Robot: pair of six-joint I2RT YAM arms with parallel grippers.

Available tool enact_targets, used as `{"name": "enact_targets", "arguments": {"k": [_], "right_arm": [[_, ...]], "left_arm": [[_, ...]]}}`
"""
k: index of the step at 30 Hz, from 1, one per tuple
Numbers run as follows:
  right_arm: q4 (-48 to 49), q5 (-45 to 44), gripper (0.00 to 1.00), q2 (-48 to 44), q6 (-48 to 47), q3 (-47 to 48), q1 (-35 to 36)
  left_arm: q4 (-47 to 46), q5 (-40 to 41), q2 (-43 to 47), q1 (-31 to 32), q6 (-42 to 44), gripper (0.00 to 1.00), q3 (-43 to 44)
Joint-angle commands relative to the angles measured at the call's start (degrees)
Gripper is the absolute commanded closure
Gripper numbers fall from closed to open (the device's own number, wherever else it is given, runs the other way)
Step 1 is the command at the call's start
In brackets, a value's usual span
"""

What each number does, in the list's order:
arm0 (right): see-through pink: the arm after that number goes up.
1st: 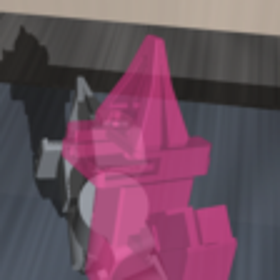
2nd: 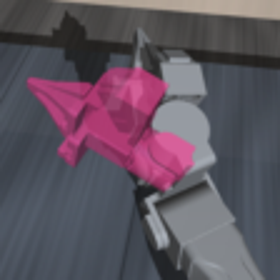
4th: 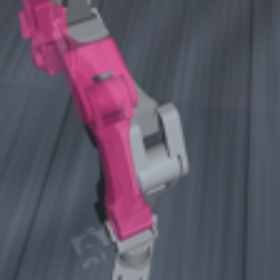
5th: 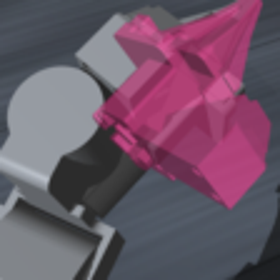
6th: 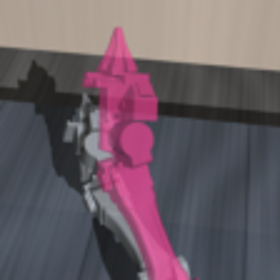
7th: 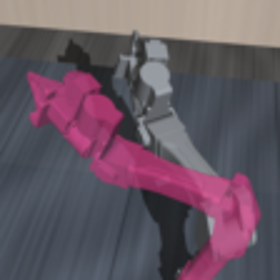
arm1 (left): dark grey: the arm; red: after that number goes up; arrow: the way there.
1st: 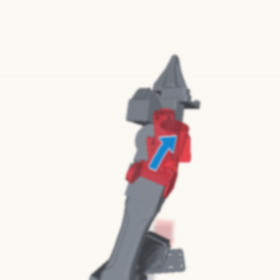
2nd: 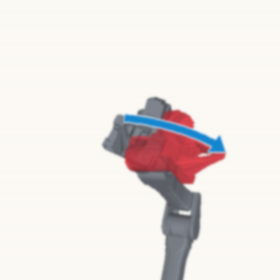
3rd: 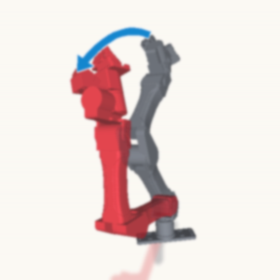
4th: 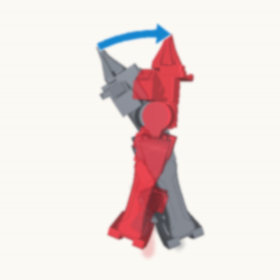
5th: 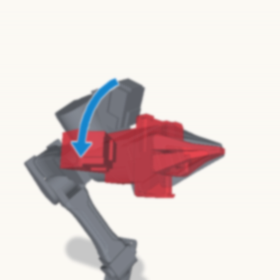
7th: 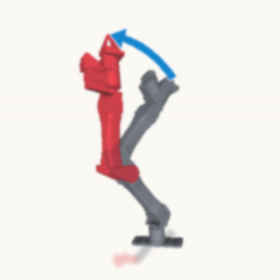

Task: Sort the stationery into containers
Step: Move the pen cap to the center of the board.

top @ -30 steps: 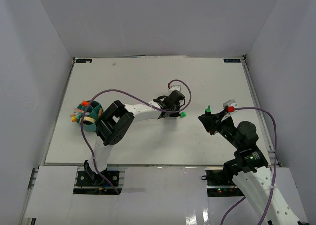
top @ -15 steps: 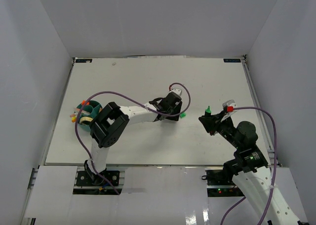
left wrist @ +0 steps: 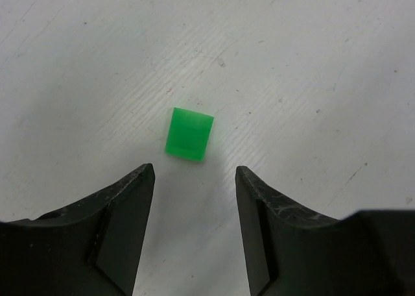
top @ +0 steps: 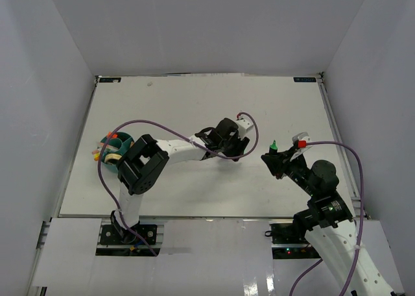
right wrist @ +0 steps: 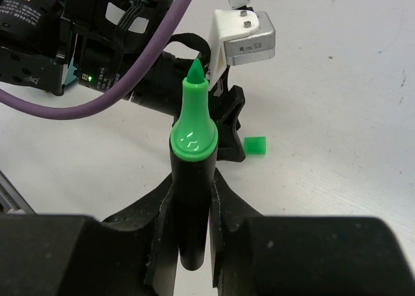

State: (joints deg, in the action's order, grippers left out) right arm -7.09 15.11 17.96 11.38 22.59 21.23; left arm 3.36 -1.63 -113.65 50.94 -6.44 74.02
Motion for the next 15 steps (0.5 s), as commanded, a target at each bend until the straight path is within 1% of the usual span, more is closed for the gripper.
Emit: {"name": "enact_targets", "arguments": {"k": [1, 8, 10, 15], "right_arm": [[0.8, -0.4, 0.92, -0.6, -0.8, 1.8, -0.1], [0.2, -0.6, 0.92, -0.7, -1.0, 1.7, -0.1], [0.3, -0.6, 0.92, -0.7, -0.9, 1.8, -0.1], [0.2, -0.5, 0.92, -0.6, -1.0, 1.8, -0.1]], "left_arm": [[-1.6, -6.0, -0.2, -1.2, 3.4, 0.36, 3.1], [-0.4, -10.6, -3.8, -2.2, 6.1, 0.36, 6.0], [0.2, -10.7, -4.6, -2.3, 7.8, 0.36, 6.6], [0.6, -11.1, -6.0, -3.1, 8.5, 0.36, 7.9]]}}
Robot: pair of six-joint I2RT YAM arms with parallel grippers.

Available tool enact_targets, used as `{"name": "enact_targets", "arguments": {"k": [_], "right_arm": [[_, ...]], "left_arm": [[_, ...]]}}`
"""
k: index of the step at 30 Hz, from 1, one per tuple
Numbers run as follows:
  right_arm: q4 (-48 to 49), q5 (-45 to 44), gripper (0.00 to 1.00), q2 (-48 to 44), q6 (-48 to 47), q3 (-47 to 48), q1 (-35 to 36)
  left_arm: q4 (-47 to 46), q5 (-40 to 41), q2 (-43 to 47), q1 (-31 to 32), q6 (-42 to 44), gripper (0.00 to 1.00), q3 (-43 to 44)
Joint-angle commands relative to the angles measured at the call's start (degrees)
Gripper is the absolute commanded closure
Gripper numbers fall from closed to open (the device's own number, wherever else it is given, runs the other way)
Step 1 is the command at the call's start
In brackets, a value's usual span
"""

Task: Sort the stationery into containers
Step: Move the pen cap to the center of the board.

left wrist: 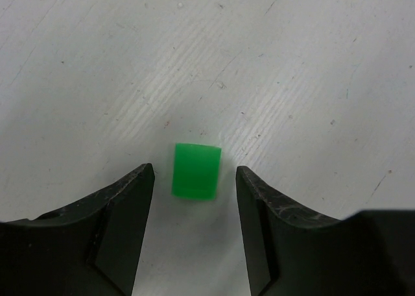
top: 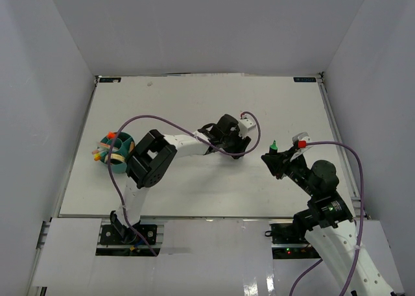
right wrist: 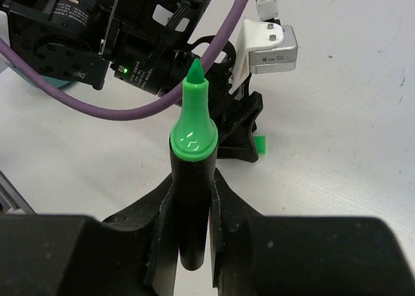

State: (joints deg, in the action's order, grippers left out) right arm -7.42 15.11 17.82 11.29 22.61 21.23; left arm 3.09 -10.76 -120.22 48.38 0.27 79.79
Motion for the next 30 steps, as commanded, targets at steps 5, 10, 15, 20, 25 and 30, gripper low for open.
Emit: {"name": "enact_targets", "arguments": {"k": [5, 10, 15, 20, 25, 30], "right_arm": [[0.5, -0.4, 0.92, -0.3, -0.9, 1.7, -0.1], [0.5, -0.4, 0.92, -0.2, -1.0, 1.7, -0.1], [0.7, -0.3, 0.92, 0.1, -1.0, 1.9, -0.1], [0.8, 0.1, 0.92, 0.7, -0.9, 1.9, -0.1], [1.1, 0.4, 0.92, 1.0, -0.7, 2.0, -0.1], [1.8, 0.9, 0.92, 1.3, 0.0, 1.6, -0.1]], "left_arm": [[1.0, -6.4, -0.3, -0.7, 3.4, 0.36, 2.9], [1.4, -7.6, -0.7, -0.7, 6.7, 0.39, 2.0], [1.8, -8.0, 1.5, -0.7, 9.5, 0.44, -1.4], [2.2, -9.2, 4.3, -0.7, 14.0, 0.55, -6.0], [4.2, -12.6, 7.7, -0.8, 20.3, 0.62, -11.4], [9.9, -13.1, 13.0, -1.0, 28.9, 0.72, -16.1]]}}
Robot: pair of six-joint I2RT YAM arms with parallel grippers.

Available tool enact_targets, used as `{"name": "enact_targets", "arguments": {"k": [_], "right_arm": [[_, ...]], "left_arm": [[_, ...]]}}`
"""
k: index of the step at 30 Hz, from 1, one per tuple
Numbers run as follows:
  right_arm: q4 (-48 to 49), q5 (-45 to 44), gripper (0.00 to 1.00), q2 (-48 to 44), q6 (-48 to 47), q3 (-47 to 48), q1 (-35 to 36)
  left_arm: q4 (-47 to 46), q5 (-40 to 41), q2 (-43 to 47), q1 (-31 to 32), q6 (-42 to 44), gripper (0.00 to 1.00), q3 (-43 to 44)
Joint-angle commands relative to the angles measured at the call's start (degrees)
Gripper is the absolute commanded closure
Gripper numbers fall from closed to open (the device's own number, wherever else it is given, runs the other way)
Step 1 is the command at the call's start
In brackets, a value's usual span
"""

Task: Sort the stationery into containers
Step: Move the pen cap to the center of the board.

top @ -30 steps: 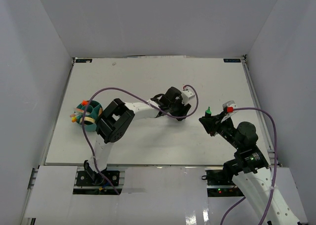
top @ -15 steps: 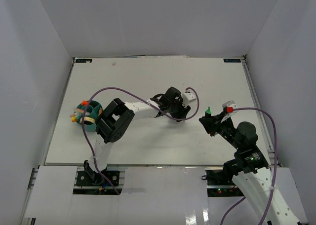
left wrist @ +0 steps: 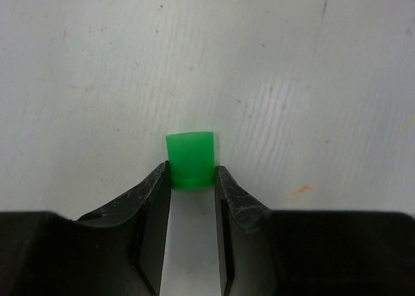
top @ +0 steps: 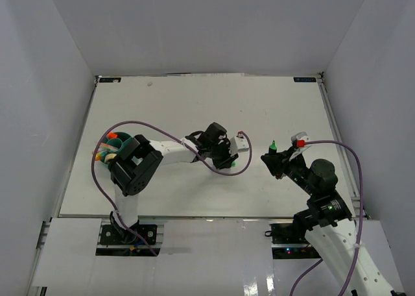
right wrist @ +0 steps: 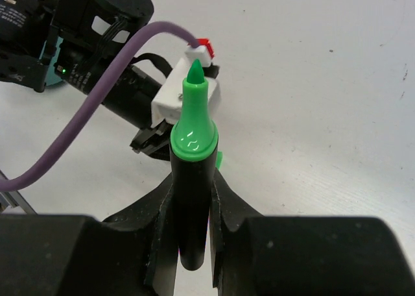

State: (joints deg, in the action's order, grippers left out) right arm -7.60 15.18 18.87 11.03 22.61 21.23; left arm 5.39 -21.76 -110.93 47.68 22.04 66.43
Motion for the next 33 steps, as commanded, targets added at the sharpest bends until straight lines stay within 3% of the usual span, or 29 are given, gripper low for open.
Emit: {"name": "enact_targets", "arguments": {"k": [1, 5, 13, 23, 30, 33], "right_arm": [[2.2, 1.1, 0.92, 0.4, 0.5, 1.5, -0.1], [3.5, 1.6, 0.92, 0.3, 1.5, 0.3, -0.1], [4.8, 2.6, 0.92, 1.1, 2.1, -0.2, -0.1], [5.0, 2.7, 0.92, 0.8, 2.2, -1.0, -0.1], [5.2, 2.6, 0.92, 0.9, 1.9, -1.2, -0.1], [5.1, 2.7, 0.92, 0.9, 1.9, -1.2, -0.1]], "left_arm": [[9.1, -2.0, 4.5, -0.3, 8.1, 0.73, -4.5], [10.7, -1.2, 8.6, -0.7, 12.0, 0.71, -9.4], [11.4, 3.7, 9.7, -1.6, 11.6, 0.45, -11.4], [9.5, 7.9, 8.4, -2.6, -1.0, 0.27, -10.4], [4.3, 8.0, 9.8, -2.6, -10.6, 0.25, -12.3], [3.4, 12.1, 9.6, -2.6, -13.2, 0.24, -13.1]]}}
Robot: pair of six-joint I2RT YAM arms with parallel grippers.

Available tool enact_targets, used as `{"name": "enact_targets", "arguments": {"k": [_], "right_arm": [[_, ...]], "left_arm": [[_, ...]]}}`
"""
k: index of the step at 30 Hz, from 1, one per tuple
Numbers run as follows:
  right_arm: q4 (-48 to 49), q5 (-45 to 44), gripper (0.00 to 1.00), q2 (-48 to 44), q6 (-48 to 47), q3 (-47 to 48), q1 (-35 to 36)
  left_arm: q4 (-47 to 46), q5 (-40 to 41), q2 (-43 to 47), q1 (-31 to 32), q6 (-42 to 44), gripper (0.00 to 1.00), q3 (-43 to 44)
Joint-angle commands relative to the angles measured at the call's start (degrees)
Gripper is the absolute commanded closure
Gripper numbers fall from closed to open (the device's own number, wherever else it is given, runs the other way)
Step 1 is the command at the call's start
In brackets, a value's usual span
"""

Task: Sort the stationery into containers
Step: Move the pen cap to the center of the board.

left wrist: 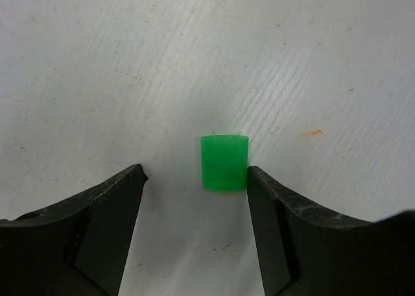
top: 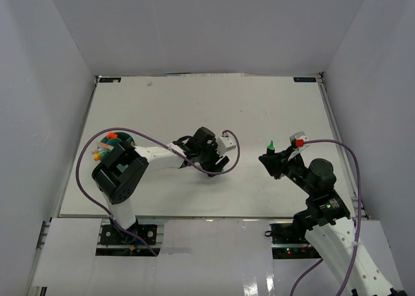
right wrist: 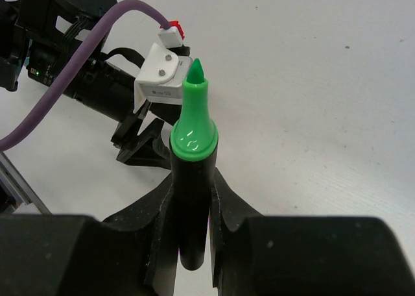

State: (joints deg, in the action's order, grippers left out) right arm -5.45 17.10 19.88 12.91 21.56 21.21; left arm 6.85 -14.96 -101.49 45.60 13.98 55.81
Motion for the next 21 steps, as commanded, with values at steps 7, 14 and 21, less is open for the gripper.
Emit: {"name": "enact_targets", "arguments": {"k": [7, 14, 21], "right_arm": [[3.1, 0.9, 0.92, -0.1, -0.1, -0.1, -0.1], [3.0, 1.0, 0.92, -0.2, -0.2, 0.0, 0.0], [3.0, 1.1, 0.92, 0.0, -0.3, 0.1, 0.0]], "left_arm": [[2.8, 10.6, 0.1, -0.4, -4.9, 0.24, -2.6], [4.3, 10.7, 1.4, -0.4, -5.2, 0.24, -3.3], [4.7, 14.1, 0.9, -0.4, -7.8, 0.24, -2.8]]}}
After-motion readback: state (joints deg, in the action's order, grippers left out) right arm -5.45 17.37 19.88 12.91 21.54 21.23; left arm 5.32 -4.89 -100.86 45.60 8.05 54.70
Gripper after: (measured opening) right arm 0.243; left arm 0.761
